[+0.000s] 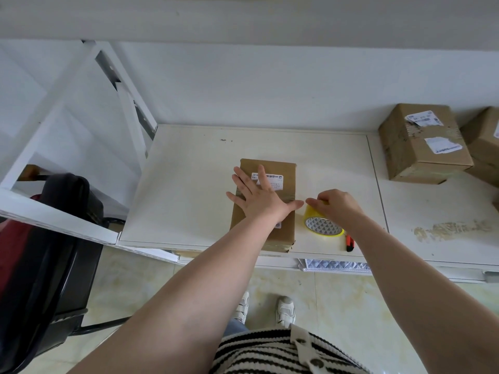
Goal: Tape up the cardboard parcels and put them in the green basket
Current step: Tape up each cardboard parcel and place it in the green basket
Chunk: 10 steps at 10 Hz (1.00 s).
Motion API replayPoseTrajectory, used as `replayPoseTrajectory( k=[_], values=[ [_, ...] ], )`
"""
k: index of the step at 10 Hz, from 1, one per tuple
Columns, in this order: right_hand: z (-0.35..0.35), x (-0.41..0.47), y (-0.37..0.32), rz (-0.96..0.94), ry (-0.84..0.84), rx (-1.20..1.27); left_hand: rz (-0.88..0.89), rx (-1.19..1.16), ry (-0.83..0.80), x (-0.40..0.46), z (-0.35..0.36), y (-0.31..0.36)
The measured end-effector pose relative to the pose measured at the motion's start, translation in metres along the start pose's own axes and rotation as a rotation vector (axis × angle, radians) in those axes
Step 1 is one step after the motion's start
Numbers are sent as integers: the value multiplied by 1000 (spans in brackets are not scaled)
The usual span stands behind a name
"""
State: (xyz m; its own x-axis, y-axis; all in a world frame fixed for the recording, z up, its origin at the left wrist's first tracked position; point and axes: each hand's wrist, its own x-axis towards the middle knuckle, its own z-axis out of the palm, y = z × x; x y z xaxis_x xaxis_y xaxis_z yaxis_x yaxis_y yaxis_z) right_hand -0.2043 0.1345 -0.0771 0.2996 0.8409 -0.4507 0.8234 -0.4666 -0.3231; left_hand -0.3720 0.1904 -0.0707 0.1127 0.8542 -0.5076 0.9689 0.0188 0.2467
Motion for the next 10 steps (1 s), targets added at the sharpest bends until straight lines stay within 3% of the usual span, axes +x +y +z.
replayPoseTrajectory(
  k=[10],
  values=[
    [1, -1, 0, 7, 6, -13, 13, -8, 7, 0, 0, -1]
  ],
)
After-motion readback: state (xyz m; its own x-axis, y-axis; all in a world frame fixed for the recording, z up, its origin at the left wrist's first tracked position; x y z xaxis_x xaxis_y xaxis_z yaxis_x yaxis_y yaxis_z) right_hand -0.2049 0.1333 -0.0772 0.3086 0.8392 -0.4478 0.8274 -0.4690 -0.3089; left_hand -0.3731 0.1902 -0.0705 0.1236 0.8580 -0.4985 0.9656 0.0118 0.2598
